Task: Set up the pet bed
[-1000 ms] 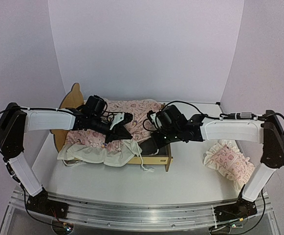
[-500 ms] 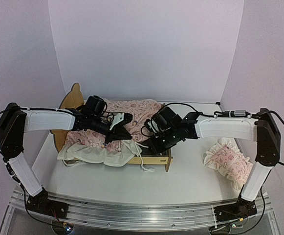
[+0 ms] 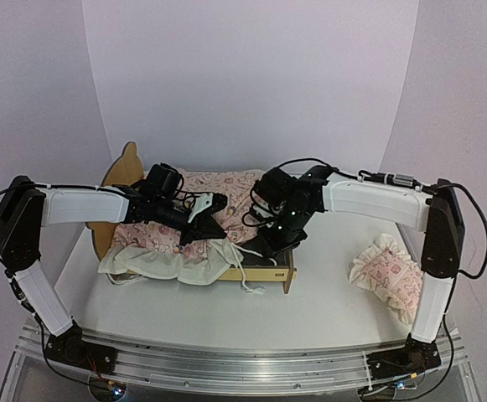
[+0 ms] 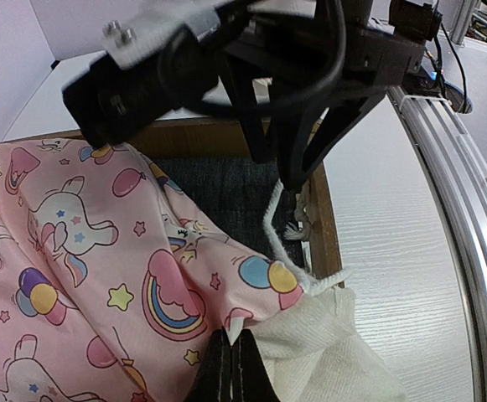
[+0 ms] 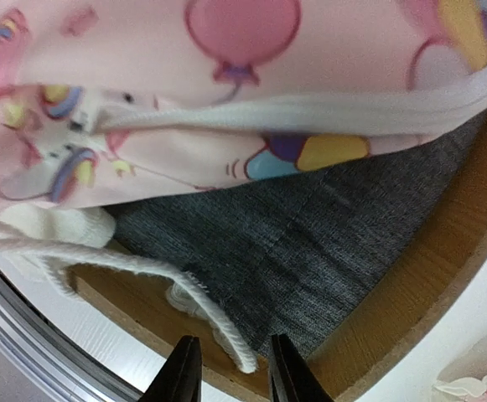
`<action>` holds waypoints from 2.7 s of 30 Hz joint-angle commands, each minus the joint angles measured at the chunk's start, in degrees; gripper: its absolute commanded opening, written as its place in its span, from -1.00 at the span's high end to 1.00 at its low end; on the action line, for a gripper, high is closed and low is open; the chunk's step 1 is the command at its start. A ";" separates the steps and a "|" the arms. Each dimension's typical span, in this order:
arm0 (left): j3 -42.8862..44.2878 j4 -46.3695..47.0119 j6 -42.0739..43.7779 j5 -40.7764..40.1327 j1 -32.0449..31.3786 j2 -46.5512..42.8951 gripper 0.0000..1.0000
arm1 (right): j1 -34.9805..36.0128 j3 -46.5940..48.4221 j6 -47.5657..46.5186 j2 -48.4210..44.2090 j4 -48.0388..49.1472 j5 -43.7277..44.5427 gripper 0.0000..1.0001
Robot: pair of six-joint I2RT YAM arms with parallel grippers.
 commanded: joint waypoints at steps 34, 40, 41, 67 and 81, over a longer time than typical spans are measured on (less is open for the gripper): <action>-1.87 1.95 2.32 0.10 0.44 -2.77 1.00 | -0.68 5.58 -13.12 20.38 -10.25 -11.57 0.73; -2.10 1.64 2.66 0.12 0.47 -2.75 1.00 | -0.65 6.87 -12.66 14.68 -10.74 -8.36 0.24; -2.01 1.69 2.66 0.09 0.49 -2.63 1.00 | -0.68 7.45 -12.61 13.17 -10.74 -8.57 0.19; -2.28 1.73 2.21 0.69 0.43 -2.26 1.00 | -0.68 -0.41 -6.30 5.73 12.71 -12.94 0.61; -2.47 2.09 2.11 -0.23 0.47 -2.39 1.00 | -0.56 -7.40 -5.79 3.45 16.68 -20.21 0.98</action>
